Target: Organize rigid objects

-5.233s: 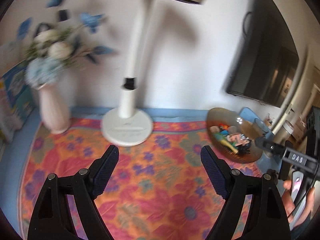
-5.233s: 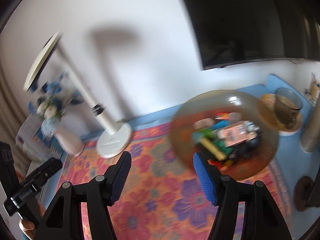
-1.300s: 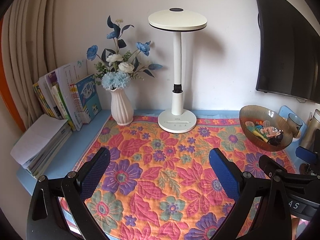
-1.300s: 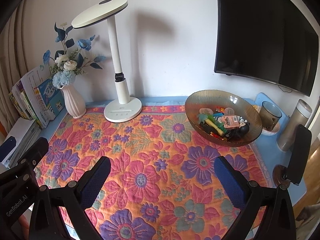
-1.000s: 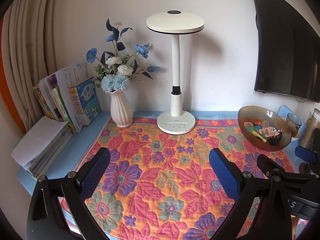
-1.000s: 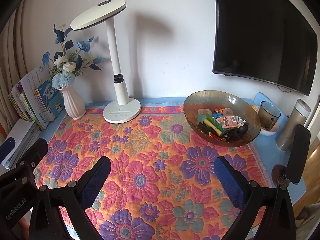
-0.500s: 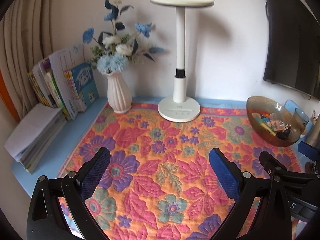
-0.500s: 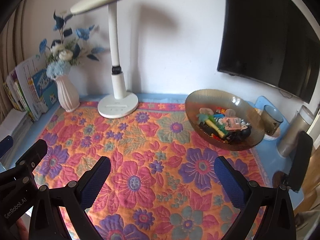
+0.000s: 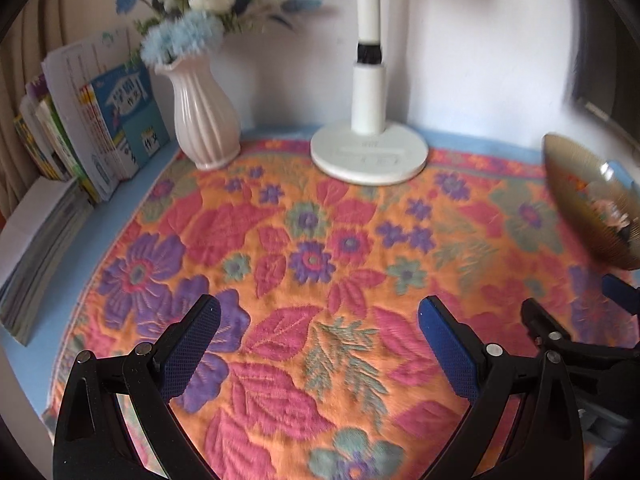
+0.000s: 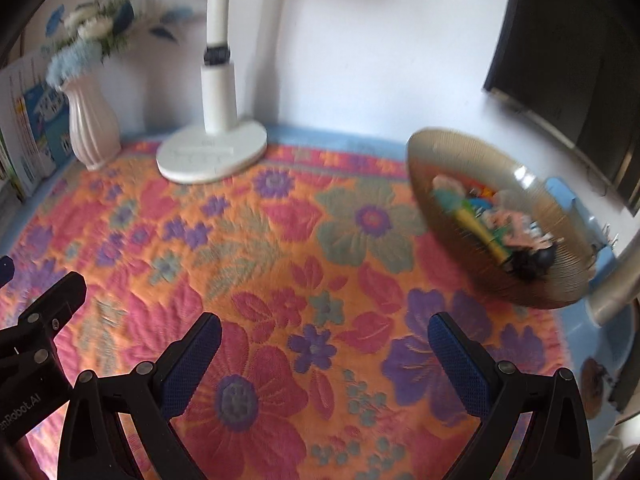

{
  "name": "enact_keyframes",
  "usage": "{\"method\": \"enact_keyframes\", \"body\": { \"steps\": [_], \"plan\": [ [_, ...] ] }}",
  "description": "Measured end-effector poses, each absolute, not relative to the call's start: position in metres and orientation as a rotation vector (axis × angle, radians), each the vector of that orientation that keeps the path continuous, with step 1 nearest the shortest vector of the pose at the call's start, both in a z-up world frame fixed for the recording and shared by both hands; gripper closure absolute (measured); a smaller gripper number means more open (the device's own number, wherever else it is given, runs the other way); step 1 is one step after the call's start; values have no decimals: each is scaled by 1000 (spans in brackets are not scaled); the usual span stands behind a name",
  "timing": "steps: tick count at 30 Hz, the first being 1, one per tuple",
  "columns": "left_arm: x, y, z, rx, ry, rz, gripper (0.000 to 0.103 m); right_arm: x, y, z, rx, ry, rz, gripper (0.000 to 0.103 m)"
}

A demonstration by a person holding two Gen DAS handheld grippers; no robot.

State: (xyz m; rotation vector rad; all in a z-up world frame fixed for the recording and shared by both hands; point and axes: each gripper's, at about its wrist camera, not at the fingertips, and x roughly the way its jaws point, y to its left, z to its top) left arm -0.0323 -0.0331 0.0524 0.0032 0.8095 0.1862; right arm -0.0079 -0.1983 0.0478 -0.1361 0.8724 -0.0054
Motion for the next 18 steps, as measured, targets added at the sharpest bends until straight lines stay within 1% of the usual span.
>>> {"method": "enact_keyframes", "body": {
  "steps": [6,12,16,18],
  "plan": [
    [-23,-28,26,-3,854,190,4,5,-206,28,-79,918,9,0],
    [-17,-23,15,-25,903,198,4,13,-211,10,-38,991,28,0],
    [-14,-22,9,-32,933,189,4,14,-212,9,-33,993,32,0],
    [-13,-23,8,-29,932,198,0,14,-212,8,-36,990,28,0]
  ]
}}
